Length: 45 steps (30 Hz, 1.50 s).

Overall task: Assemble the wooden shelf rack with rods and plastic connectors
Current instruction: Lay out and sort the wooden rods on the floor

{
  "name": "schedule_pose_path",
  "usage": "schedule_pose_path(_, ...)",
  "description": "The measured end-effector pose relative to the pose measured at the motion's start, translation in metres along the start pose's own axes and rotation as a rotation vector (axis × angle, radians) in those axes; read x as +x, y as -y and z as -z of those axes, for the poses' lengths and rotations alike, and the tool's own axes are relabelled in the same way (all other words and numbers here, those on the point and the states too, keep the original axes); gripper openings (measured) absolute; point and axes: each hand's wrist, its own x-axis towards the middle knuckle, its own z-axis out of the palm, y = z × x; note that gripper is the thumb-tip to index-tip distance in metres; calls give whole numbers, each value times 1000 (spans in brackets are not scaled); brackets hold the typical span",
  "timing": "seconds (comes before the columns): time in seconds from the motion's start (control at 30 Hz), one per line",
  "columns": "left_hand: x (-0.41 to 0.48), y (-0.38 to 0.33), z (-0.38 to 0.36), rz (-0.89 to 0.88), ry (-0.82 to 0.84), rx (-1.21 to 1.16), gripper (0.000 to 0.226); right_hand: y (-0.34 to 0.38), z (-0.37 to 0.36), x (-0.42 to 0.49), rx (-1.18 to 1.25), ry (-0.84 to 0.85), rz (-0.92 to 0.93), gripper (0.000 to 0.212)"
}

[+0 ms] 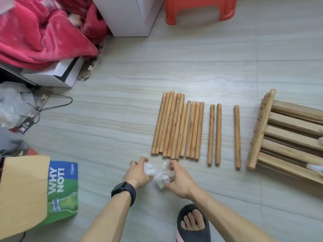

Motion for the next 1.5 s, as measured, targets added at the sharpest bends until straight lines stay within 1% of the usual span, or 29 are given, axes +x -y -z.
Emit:
schedule_pose_path(0.07,1,6,-6,-31,21,-81,79,-1,-2,8,-15,48,-33,66)
schedule_pose_path(0.1,-1,8,-8,-43,27,-136,86,-3,-2,11,-50,44,-39,66)
schedule_pose_path(0.17,-6,11,-15,-67,15,-194,89,-8,0,14,-127,-13,-21,54)
schedule_pose_path(0.23,-9,13,-21,-89,7,-123,86,-12,3,13,-124,-99,-22,39)
schedule_pose_path(0.33,-8,15,-26,-116,-13,77,81,-17,4,11,65,-231,-99,18)
schedule_pose_path(0.4,-8,12,-25,-102,-16,80,78,-22,4,7,139,-287,-149,12)
schedule_pose_path(0.47,-8,7,-22,-87,-4,62,79,-27,2,4,144,-295,-184,6)
schedule_pose_path(0.53,-8,0,-19,-77,11,51,80,-29,-1,3,166,-262,-217,16)
schedule_pose_path(0.63,-10,-15,-12,-50,23,59,79,-23,2,0,232,-153,-225,44)
schedule_pose_path(0.67,-11,-21,-8,-44,23,81,78,-19,7,-4,202,-113,-216,50)
schedule_pose_path(0.73,-13,-35,2,-40,12,137,78,-10,26,-11,9,-47,-177,49)
schedule_pose_path(0.8,-16,-53,16,-68,-35,176,84,1,55,-23,-182,0,-132,41)
schedule_pose_path(0.9,-21,-96,35,-203,-153,189,89,9,116,-54,-338,4,-104,31)
schedule_pose_path(0.97,-27,-139,42,-335,-214,245,92,6,160,-80,-417,-57,-112,29)
schedule_pose_path(1.07,-44,-214,40,-546,-235,302,93,-19,222,-125,-492,-222,-167,30)
schedule_pose_path(1.13,-57,-265,28,-677,-223,328,89,-47,257,-155,-460,-376,-223,27)
schedule_pose_path(1.2,-70,-312,6,-797,-228,370,84,-82,284,-181,-407,-567,-264,27)
schedule_pose_path(1.23,-76,-333,-8,-860,-226,386,81,-102,295,-192,-389,-670,-293,32)
schedule_pose_path(1.3,-88,-369,-42,-985,-205,421,75,-138,312,-212,-336,-849,-386,50)
schedule_pose_path(1.37,-97,-395,-76,-1076,-163,452,69,-165,324,-223,-281,-953,-461,71)
schedule_pose_path(1.43,-105,-413,-107,-1139,-108,477,62,-182,335,-228,-290,-971,-493,93)
schedule_pose_path(1.5,-110,-426,-134,-1160,-46,528,60,-190,346,-226,-359,-904,-503,113)
